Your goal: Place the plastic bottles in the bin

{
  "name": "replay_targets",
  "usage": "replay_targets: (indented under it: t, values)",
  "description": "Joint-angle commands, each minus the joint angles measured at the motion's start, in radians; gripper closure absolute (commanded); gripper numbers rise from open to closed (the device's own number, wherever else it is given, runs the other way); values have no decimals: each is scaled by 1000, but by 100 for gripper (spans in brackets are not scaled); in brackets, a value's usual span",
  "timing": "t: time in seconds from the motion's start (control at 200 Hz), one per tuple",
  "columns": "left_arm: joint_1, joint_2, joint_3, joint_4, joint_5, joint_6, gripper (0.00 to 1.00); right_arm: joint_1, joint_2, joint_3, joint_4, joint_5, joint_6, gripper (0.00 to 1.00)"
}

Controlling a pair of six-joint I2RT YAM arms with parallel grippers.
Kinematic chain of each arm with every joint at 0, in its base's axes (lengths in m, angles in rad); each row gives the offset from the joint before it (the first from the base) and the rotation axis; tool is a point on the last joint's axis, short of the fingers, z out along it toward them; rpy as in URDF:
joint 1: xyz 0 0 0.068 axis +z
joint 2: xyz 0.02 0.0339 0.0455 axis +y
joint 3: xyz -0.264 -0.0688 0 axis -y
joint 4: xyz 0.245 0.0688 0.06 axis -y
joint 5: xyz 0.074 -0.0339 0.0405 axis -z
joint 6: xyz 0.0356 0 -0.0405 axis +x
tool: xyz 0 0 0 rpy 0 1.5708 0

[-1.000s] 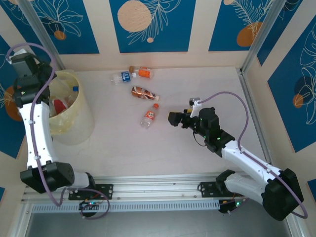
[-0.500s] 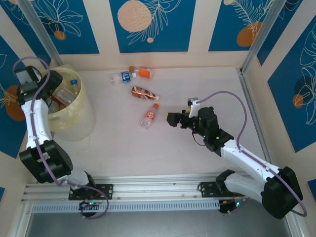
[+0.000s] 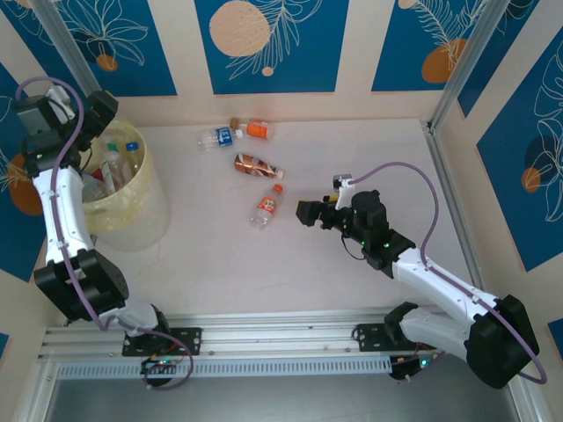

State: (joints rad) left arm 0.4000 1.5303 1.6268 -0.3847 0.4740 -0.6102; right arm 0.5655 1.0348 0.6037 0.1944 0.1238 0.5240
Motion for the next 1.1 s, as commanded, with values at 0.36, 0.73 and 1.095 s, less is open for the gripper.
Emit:
replay_targets:
  t: [0.36, 0.73, 1.095]
  values:
    - [-433, -67, 85, -167, -429, 246, 0, 5, 23, -5, -21, 60, 19, 0]
    - [-875, -13, -43, -153, -700, 356, 0, -4, 46, 15, -59, 157, 98, 1]
    - [-1018, 205, -191, -159, -531, 308, 0, -8, -2, 20, -130, 161, 88, 0]
